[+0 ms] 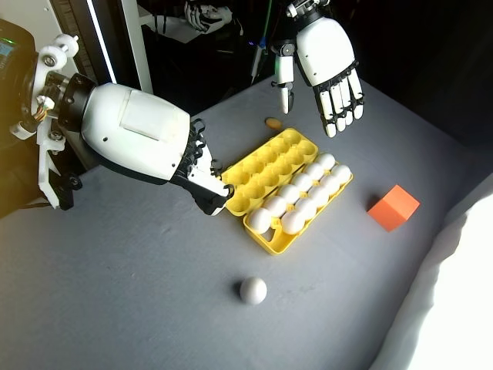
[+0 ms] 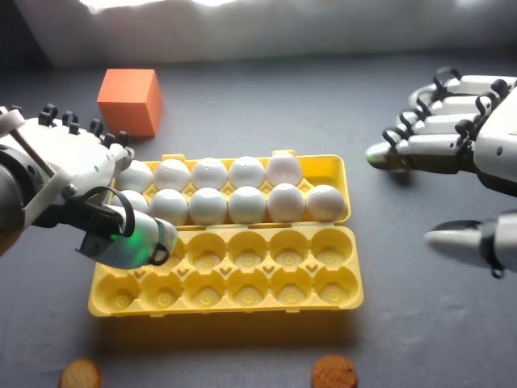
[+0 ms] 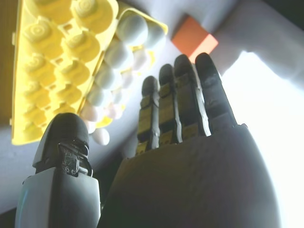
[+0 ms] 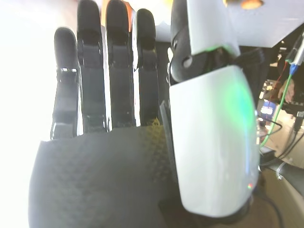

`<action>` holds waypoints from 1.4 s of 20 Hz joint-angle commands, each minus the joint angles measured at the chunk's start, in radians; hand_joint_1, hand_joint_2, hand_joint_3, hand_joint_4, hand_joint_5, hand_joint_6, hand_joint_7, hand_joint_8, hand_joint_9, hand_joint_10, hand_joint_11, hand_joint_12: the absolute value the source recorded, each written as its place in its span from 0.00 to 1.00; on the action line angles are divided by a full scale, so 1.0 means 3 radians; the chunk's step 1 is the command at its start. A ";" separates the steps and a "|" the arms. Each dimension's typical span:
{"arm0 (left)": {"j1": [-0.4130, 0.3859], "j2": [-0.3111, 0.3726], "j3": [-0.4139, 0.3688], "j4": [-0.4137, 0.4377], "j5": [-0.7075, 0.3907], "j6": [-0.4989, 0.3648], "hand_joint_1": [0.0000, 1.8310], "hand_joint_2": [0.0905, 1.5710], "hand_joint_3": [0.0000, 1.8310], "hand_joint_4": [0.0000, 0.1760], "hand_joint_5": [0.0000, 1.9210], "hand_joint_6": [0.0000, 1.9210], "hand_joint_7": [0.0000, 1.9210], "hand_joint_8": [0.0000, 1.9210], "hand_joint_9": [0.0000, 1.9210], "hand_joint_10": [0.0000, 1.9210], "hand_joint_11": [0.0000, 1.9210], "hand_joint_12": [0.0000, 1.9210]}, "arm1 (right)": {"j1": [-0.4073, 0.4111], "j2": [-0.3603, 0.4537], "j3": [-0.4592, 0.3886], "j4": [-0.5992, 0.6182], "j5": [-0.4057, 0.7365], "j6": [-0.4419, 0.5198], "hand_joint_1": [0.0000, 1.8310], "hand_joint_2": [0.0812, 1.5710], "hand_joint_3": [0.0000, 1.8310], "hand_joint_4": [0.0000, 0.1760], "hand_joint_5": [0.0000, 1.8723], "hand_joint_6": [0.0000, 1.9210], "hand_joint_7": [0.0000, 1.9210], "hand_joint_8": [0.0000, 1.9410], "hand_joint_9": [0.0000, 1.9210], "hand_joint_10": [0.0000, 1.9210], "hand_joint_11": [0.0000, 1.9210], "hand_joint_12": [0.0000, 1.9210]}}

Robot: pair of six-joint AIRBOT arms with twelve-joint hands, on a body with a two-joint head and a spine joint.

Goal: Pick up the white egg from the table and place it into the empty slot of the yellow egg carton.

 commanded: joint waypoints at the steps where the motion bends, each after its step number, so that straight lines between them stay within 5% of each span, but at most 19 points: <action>1: -0.0036 0.0044 0.0013 0.0255 -0.0049 0.0017 0.00 0.74 0.02 0.00 0.02 0.00 0.01 0.00 0.00 0.00 0.00 0.00 | 0.0052 0.0030 -0.0007 0.0013 0.0359 -0.0001 0.10 0.79 0.01 0.00 0.10 0.01 0.10 0.01 0.07 0.02 0.00 0.17; 3: -0.0034 0.0044 0.0014 0.0255 -0.0050 0.0017 0.00 0.75 0.02 0.00 0.02 0.00 0.01 0.00 0.00 0.00 0.00 0.00 | 0.0054 0.0028 -0.0009 0.0020 0.0360 0.0018 0.11 0.77 0.00 0.00 0.10 0.00 0.10 0.00 0.07 0.01 0.00 0.19; 5: -0.0034 0.0044 0.0013 0.0249 -0.0050 0.0017 0.00 0.75 0.01 0.00 0.00 0.00 0.00 0.00 0.00 0.00 0.00 0.00 | 0.0055 0.0027 -0.0008 0.0020 0.0373 0.0006 0.31 0.67 0.00 0.00 0.08 0.00 0.07 0.00 0.06 0.00 0.00 0.17; 6: -0.0038 0.0043 0.0013 0.0249 -0.0050 0.0017 0.00 0.75 0.01 0.00 0.00 0.00 0.00 0.00 0.00 0.00 0.00 0.00 | 0.0057 0.0025 -0.0002 0.0020 0.0377 -0.0051 0.31 0.67 0.00 0.00 0.08 0.00 0.07 0.00 0.06 0.00 0.00 0.17; 9: -0.0069 0.0048 0.0010 0.0246 -0.0126 0.0017 0.00 0.75 0.01 0.00 0.01 0.00 0.00 0.00 0.00 0.00 0.00 0.00 | 0.0000 0.0057 0.0018 0.0020 0.0368 -0.0364 0.38 0.63 0.00 0.00 0.02 0.00 0.01 0.00 0.01 0.00 0.00 0.02; 10: -0.0078 0.0052 0.0011 0.0262 -0.0158 0.0017 0.00 0.76 0.01 0.00 0.01 0.00 0.00 0.00 0.00 0.00 0.00 0.00 | -0.0020 0.0088 0.0018 0.0020 0.0364 -0.0394 0.54 0.59 0.00 0.00 0.06 0.02 0.04 0.01 0.02 0.01 0.01 0.01; 11: -0.0081 0.0054 0.0017 0.0287 -0.0159 0.0017 0.00 0.75 0.01 0.00 0.00 0.00 0.00 0.00 0.00 0.00 0.00 0.00 | -0.0022 0.0115 0.0017 0.0020 0.0320 -0.0393 0.55 0.56 0.00 0.00 0.09 0.01 0.07 0.01 0.06 0.01 0.00 0.17; 16: -0.0075 0.0026 0.0078 0.0328 -0.0126 0.0017 0.00 0.75 0.00 0.00 0.00 0.00 0.00 0.00 0.00 0.00 0.00 0.00 | -0.0131 0.0115 0.0241 0.0330 0.0258 -0.0353 0.59 0.56 0.00 0.00 0.10 0.00 0.09 0.00 0.08 0.01 0.00 0.24; 18: -0.0067 0.0025 0.0079 0.0344 -0.0118 0.0017 0.00 0.75 0.01 0.00 0.00 0.00 0.00 0.00 0.00 0.00 0.00 0.00 | -0.0054 0.0049 0.0402 0.0385 0.0263 -0.0347 0.63 0.56 0.00 0.00 0.11 0.01 0.10 0.01 0.09 0.01 0.00 0.41; 20: -0.0064 0.0024 0.0084 0.0350 -0.0103 0.0017 0.00 0.76 0.00 0.00 0.01 0.00 0.01 0.00 0.00 0.00 0.00 0.00 | 0.0001 -0.0022 0.0552 0.0460 0.0247 -0.0328 0.66 0.59 0.01 0.00 0.09 0.01 0.08 0.01 0.07 0.02 0.00 0.21; 23: -0.0066 0.0016 0.0093 0.0357 -0.0061 0.0017 0.00 0.75 0.00 0.00 0.01 0.00 0.02 0.01 0.00 0.00 0.00 0.00 | 0.0010 -0.0253 0.0867 0.0466 0.0188 -0.0201 0.70 0.59 0.00 0.00 0.09 0.00 0.08 0.00 0.06 0.01 0.00 0.17; 24: -0.0063 0.0016 0.0098 0.0358 -0.0047 0.0017 0.00 0.75 0.00 0.00 0.01 0.00 0.02 0.01 0.00 0.00 0.00 0.00 | 0.0010 -0.0336 0.0971 0.0538 0.0156 -0.0164 0.70 0.59 0.00 0.00 0.09 0.00 0.08 0.00 0.06 0.01 0.00 0.17; 25: -0.0062 0.0015 0.0113 0.0359 -0.0013 0.0017 0.00 0.76 0.00 0.00 0.02 0.00 0.02 0.00 0.00 0.00 0.00 0.00 | 0.0010 -0.0470 0.1126 0.0670 0.0122 -0.0164 0.70 0.56 0.00 0.00 0.12 0.01 0.12 0.01 0.09 0.01 0.00 0.33; 28: -0.0063 0.0017 0.0159 0.0361 0.0017 0.0016 0.00 0.76 0.00 0.00 0.01 0.00 0.01 0.00 0.00 0.00 0.00 0.00 | 0.0040 -0.0703 0.1389 0.0769 0.0108 -0.0184 0.69 0.58 0.00 0.00 0.11 0.00 0.11 0.00 0.09 0.01 0.00 0.38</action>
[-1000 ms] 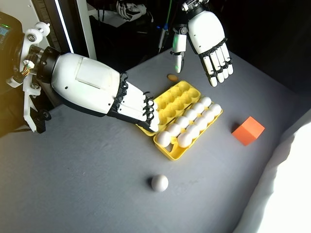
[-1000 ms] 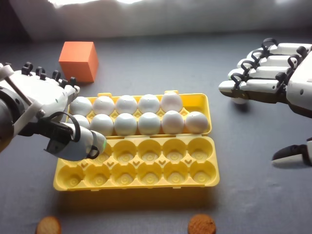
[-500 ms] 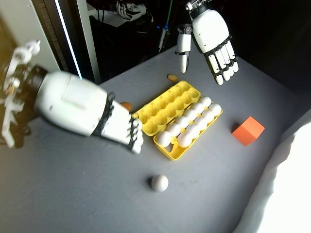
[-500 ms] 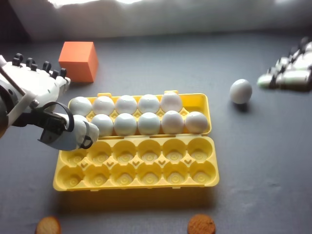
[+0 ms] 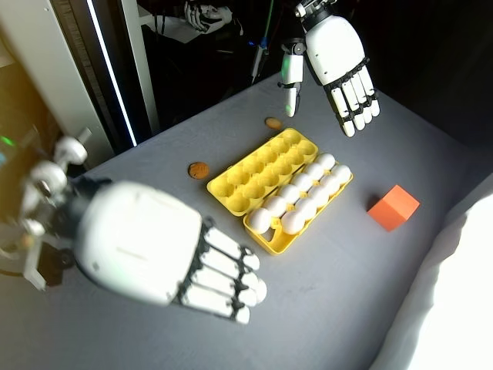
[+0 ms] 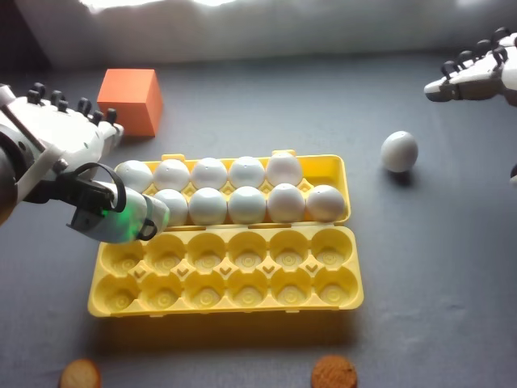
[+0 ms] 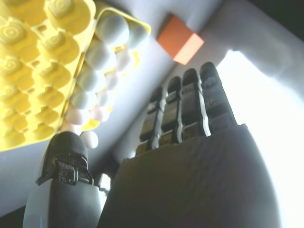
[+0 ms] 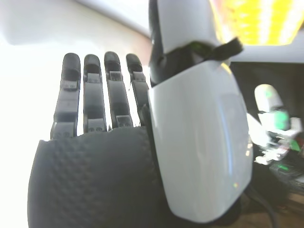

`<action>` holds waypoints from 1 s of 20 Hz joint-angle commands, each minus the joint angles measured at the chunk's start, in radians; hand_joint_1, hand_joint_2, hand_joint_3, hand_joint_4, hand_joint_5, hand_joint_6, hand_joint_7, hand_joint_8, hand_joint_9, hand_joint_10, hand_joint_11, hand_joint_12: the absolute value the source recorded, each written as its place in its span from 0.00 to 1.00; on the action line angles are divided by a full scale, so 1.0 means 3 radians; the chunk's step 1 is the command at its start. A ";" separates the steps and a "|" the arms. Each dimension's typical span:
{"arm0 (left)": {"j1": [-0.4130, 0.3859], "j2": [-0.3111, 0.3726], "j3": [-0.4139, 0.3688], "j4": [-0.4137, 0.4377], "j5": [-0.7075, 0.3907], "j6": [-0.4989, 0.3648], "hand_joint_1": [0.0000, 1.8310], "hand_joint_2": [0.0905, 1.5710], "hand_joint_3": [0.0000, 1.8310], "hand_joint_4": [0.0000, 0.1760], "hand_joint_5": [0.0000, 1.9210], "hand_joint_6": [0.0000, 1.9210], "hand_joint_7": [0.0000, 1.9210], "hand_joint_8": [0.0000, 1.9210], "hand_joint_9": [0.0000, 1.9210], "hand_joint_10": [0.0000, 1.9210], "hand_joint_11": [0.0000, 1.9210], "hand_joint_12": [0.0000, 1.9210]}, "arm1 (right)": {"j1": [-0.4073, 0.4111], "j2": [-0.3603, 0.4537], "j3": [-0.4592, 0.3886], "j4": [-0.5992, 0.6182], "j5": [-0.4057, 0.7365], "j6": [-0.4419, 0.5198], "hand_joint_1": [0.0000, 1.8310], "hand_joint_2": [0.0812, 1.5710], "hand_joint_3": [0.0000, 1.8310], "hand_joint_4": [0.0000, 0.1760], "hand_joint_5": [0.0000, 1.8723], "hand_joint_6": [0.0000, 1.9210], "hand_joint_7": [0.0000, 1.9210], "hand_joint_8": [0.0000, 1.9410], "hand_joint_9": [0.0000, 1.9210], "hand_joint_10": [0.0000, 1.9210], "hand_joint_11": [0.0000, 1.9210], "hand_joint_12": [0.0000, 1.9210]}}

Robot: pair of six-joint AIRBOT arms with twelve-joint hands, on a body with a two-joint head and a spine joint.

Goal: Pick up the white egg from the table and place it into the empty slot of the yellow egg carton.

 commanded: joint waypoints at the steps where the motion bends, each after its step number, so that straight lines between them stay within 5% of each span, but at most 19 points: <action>1: -0.0019 0.0042 0.0018 0.0266 0.0002 0.0016 0.00 0.76 0.00 0.00 0.01 0.00 0.02 0.00 0.00 0.00 0.00 0.00 | 0.0040 -0.0035 0.0096 0.0030 0.0349 0.0000 0.70 0.58 0.00 0.00 0.11 0.00 0.12 0.00 0.10 0.01 0.00 0.43; 3: -0.0021 0.0044 0.0024 0.0265 0.0002 0.0015 0.00 0.77 0.00 0.00 0.02 0.01 0.03 0.01 0.01 0.00 0.00 0.00 | 0.0020 -0.0196 0.0279 0.0132 0.0361 0.0000 0.69 0.58 0.00 0.00 0.11 0.00 0.13 0.00 0.11 0.01 0.00 0.42; 4: -0.0021 0.0044 0.0027 0.0261 0.0002 0.0015 0.00 0.76 0.00 0.00 0.02 0.00 0.03 0.01 0.01 0.00 0.00 0.00 | 0.0010 -0.0249 0.0335 0.0150 0.0388 0.0000 0.70 0.57 0.00 0.00 0.12 0.00 0.14 0.00 0.11 0.01 0.00 0.33; 7: -0.0013 0.0046 0.0046 0.0238 0.0003 0.0015 0.00 0.77 0.00 0.00 0.01 0.00 0.02 0.00 0.01 0.00 0.00 0.00 | -0.0047 -0.0428 0.0505 0.0150 0.0503 -0.0008 0.69 0.57 0.00 0.00 0.14 0.01 0.16 0.00 0.12 0.01 0.00 0.38; 11: -0.0017 0.0044 0.0044 0.0239 0.0067 0.0015 0.00 0.77 0.00 0.00 0.04 0.00 0.05 0.00 0.03 0.00 0.01 0.01 | -0.0064 -0.0629 0.0696 0.0150 0.0503 -0.0010 0.68 0.60 0.01 0.00 0.11 0.00 0.13 0.00 0.09 0.00 0.00 0.09; 14: -0.0018 0.0041 0.0018 0.0228 0.0092 0.0016 0.00 0.77 0.00 0.00 0.03 0.00 0.04 0.00 0.02 0.00 0.00 0.00 | -0.0102 -0.0759 0.0817 0.0150 0.0499 -0.0014 0.69 0.60 0.00 0.00 0.13 0.01 0.15 0.01 0.10 0.01 0.00 0.09; 20: -0.0044 0.0026 0.0020 0.0227 0.0092 0.0016 0.00 0.78 0.00 0.00 0.04 0.00 0.05 0.00 0.04 0.00 0.01 0.01 | -0.0199 -0.1030 0.1055 0.0155 0.0508 -0.0014 0.70 0.59 0.00 0.00 0.18 0.01 0.19 0.01 0.13 0.01 0.00 0.23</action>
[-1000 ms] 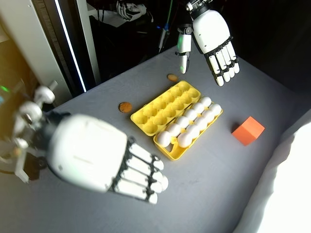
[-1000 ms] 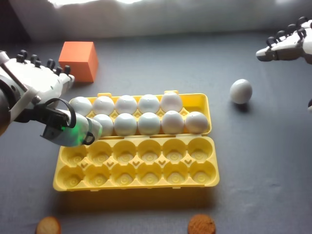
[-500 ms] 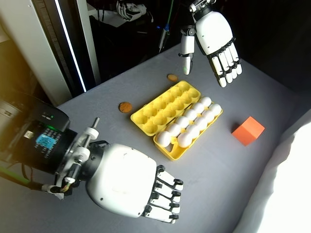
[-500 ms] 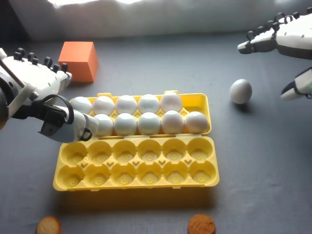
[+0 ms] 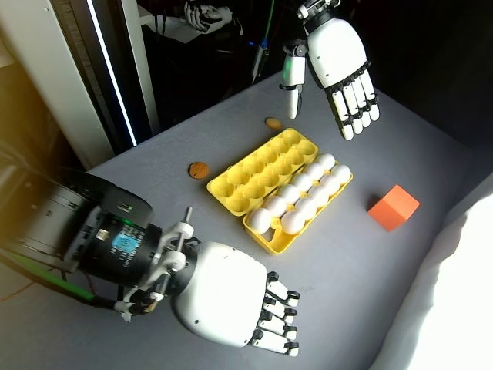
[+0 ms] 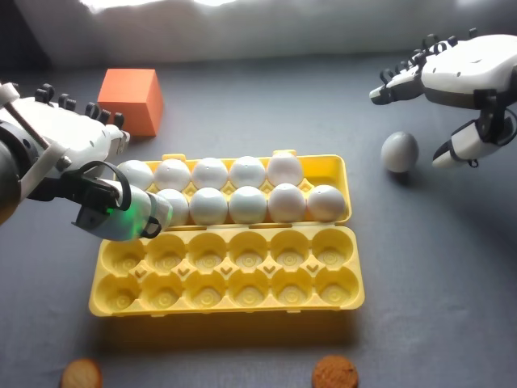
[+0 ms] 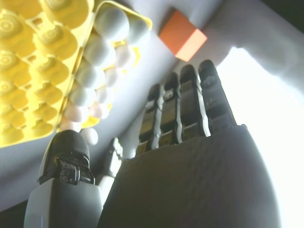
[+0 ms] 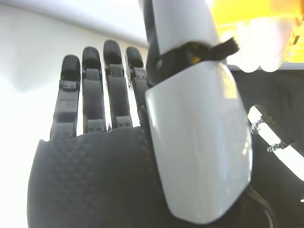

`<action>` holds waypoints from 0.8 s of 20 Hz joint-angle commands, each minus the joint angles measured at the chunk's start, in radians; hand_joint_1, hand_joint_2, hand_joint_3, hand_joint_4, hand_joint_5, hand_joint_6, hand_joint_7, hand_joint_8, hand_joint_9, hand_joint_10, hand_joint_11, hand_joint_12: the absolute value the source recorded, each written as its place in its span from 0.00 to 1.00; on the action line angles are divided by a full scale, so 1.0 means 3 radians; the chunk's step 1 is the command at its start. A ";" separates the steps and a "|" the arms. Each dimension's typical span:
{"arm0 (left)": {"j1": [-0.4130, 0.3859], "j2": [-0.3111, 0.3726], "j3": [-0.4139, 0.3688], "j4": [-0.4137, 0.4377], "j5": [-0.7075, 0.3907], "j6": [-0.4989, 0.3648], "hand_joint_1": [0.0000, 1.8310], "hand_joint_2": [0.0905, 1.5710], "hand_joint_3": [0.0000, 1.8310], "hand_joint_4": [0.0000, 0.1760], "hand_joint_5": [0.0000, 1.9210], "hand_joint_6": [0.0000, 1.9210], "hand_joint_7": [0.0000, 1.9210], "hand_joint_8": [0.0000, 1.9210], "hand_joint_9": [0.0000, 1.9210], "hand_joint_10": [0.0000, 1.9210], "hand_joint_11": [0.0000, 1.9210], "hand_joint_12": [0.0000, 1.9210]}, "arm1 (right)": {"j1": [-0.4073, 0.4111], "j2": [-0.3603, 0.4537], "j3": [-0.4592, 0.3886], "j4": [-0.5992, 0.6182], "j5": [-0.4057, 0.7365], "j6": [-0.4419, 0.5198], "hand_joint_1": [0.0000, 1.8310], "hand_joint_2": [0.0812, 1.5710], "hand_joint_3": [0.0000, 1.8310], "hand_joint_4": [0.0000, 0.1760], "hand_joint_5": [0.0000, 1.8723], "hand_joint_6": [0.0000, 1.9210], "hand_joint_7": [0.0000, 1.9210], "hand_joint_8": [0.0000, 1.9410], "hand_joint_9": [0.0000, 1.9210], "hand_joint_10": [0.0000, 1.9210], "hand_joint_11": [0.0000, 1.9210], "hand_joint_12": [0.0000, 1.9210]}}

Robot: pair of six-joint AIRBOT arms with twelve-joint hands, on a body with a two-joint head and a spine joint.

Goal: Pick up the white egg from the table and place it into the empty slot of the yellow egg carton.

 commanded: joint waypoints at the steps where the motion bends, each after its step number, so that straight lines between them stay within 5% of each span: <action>1: -0.0042 0.0023 0.0004 0.0263 -0.0024 0.0016 0.00 0.78 0.00 0.00 0.03 0.00 0.04 0.00 0.03 0.00 0.00 0.01 | -0.0001 0.0030 0.0014 0.0005 0.0347 -0.0007 0.71 0.61 0.01 0.00 0.18 0.01 0.19 0.01 0.13 0.01 0.00 0.24; 3: -0.0042 0.0020 0.0002 0.0270 -0.0015 0.0017 0.00 0.77 0.00 0.00 0.05 0.01 0.06 0.01 0.04 0.00 0.01 0.02 | -0.0010 -0.0034 0.0039 0.0005 0.0375 -0.0029 0.72 0.61 0.01 0.00 0.19 0.01 0.19 0.00 0.14 0.01 0.00 0.38; 8: -0.0036 0.0019 0.0002 0.0296 -0.0007 0.0017 0.00 0.79 0.00 0.00 0.07 0.00 0.08 0.00 0.06 0.00 0.02 0.04 | -0.0033 -0.0173 0.0096 0.0009 0.0446 -0.0029 0.70 0.62 0.01 0.00 0.21 0.01 0.23 0.01 0.17 0.02 0.00 0.34; 11: -0.0034 0.0018 0.0001 0.0304 -0.0001 0.0017 0.00 0.81 0.00 0.00 0.08 0.00 0.09 0.00 0.07 0.00 0.00 0.10 | -0.0051 -0.0217 0.0150 0.0009 0.0488 -0.0033 0.73 0.63 0.01 0.00 0.23 0.01 0.25 0.01 0.21 0.04 0.00 0.51; 14: -0.0035 0.0018 0.0001 0.0306 -0.0001 0.0017 0.00 0.80 0.00 0.00 0.09 0.00 0.10 0.00 0.07 0.00 0.00 0.11 | -0.0070 -0.0227 0.0185 0.0009 0.0497 -0.0033 0.70 0.63 0.00 0.00 0.24 0.01 0.26 0.01 0.22 0.04 0.00 0.50; 16: -0.0037 0.0018 0.0001 0.0306 -0.0001 0.0017 0.00 0.80 0.00 0.00 0.10 0.00 0.11 0.00 0.08 0.00 0.00 0.14 | -0.0082 -0.0230 0.0220 0.0009 0.0500 -0.0032 0.71 0.63 0.00 0.00 0.25 0.02 0.28 0.02 0.24 0.06 0.00 0.58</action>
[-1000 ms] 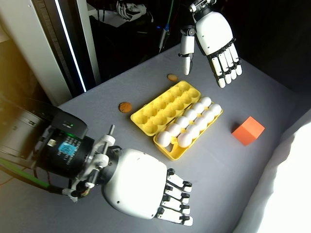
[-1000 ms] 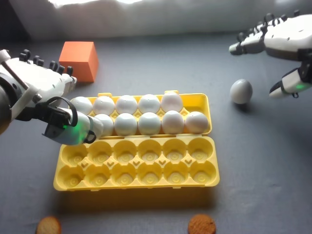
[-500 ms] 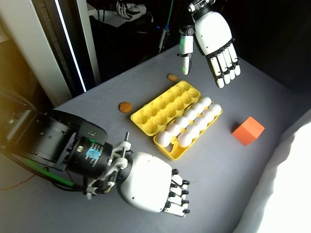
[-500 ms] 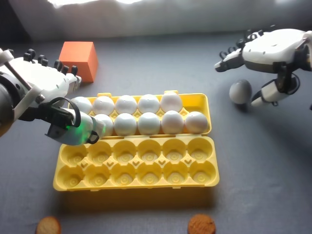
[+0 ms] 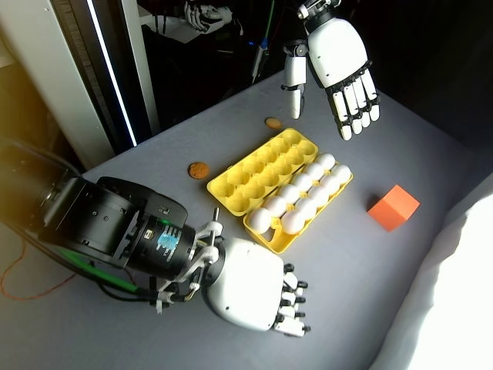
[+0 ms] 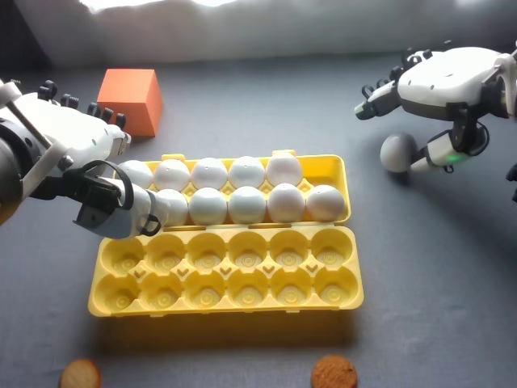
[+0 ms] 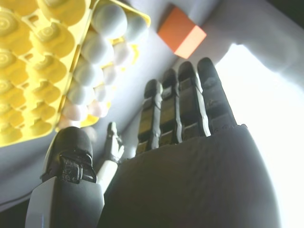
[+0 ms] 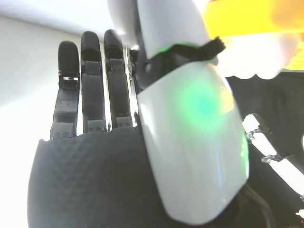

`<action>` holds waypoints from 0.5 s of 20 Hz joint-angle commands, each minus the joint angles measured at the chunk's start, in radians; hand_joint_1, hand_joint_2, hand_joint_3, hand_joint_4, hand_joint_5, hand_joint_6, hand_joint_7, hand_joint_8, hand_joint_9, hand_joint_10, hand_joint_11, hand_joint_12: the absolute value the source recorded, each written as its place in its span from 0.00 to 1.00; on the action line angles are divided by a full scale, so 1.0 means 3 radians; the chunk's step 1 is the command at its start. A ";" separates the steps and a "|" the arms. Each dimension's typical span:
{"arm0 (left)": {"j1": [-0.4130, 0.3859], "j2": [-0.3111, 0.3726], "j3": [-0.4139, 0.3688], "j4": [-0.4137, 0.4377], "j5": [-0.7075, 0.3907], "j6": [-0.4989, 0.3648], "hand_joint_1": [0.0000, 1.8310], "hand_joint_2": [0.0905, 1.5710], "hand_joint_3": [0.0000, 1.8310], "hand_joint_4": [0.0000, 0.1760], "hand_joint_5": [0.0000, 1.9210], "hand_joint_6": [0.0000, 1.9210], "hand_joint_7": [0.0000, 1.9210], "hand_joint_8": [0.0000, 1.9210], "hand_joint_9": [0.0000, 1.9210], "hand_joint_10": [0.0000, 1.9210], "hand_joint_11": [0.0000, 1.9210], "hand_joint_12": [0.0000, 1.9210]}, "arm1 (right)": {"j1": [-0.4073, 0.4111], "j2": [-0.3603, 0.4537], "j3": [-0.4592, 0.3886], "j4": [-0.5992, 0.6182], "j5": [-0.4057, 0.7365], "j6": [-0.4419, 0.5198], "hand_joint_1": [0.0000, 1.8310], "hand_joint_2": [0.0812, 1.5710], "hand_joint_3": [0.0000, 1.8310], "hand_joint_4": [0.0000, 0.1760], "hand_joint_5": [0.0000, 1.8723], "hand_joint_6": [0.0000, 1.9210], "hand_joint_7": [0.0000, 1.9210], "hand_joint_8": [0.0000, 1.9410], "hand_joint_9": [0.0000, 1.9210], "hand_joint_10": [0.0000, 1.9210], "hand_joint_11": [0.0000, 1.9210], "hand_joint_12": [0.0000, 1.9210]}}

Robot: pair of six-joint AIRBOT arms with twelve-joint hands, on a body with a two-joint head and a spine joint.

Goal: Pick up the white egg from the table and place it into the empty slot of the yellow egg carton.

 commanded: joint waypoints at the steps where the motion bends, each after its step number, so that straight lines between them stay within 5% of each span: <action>1: -0.0038 0.0024 0.0000 0.0274 -0.0017 0.0017 0.00 0.80 0.00 0.00 0.09 0.00 0.11 0.00 0.08 0.00 0.00 0.12 | 0.0014 0.0037 0.0024 -0.0001 0.0335 -0.0015 0.71 0.64 0.01 0.00 0.26 0.02 0.30 0.02 0.25 0.07 0.00 0.65; 5: -0.0039 0.0023 -0.0007 0.0283 -0.0016 0.0017 0.00 0.79 0.00 0.00 0.07 0.00 0.08 0.00 0.05 0.00 0.00 0.05 | -0.0031 0.0026 0.0024 -0.0001 0.0334 -0.0013 0.66 0.70 0.01 0.00 0.30 0.05 0.33 0.03 0.14 0.40 0.00 0.73; 10: -0.0039 0.0023 -0.0005 0.0292 -0.0015 0.0017 0.00 0.78 0.00 0.00 0.09 0.00 0.11 0.00 0.09 0.00 0.00 0.13 | -0.0042 0.0019 0.0024 -0.0001 0.0334 -0.0013 0.68 0.72 0.00 0.00 0.30 0.13 0.35 0.12 0.16 0.50 0.00 0.83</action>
